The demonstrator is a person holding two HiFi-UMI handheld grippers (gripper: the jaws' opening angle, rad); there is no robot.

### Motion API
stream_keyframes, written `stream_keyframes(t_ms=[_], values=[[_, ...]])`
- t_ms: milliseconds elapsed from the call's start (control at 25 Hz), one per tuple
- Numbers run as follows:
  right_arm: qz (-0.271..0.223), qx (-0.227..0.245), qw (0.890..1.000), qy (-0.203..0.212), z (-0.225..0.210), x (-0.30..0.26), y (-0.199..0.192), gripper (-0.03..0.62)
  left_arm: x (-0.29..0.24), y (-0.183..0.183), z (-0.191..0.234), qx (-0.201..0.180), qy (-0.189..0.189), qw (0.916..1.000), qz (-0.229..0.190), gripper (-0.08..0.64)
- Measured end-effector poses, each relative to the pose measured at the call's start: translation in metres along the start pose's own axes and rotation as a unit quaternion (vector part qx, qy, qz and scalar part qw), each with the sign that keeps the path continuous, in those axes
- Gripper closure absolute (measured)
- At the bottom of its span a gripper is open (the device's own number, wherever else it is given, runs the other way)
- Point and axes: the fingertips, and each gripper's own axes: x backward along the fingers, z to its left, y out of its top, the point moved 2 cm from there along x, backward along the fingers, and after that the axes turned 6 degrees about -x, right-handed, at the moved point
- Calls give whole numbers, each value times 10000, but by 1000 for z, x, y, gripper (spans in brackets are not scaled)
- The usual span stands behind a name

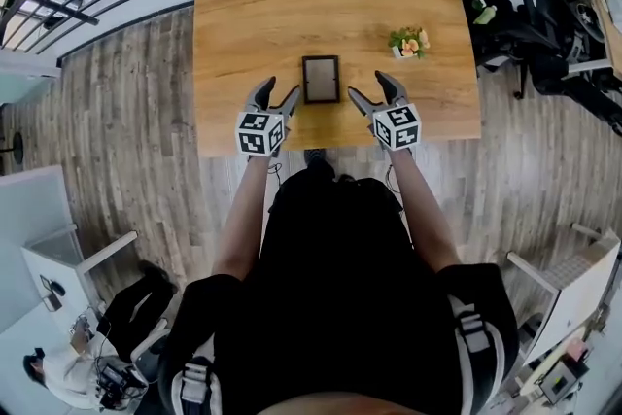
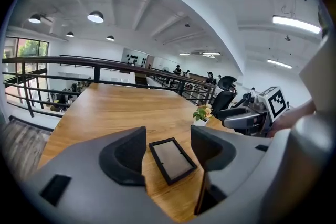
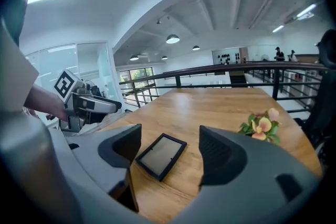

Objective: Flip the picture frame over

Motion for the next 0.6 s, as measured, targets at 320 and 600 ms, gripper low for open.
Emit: stream_keyframes(t_ms=[320,600], values=[[-91,-92,9997,-217,10,-20,5,238,-15,0,21,-97,-321,9994,111,285],[-26,-178,9992,-351,4,-32,5,238,-27,-10,31,-33,-400,9988,278,285]])
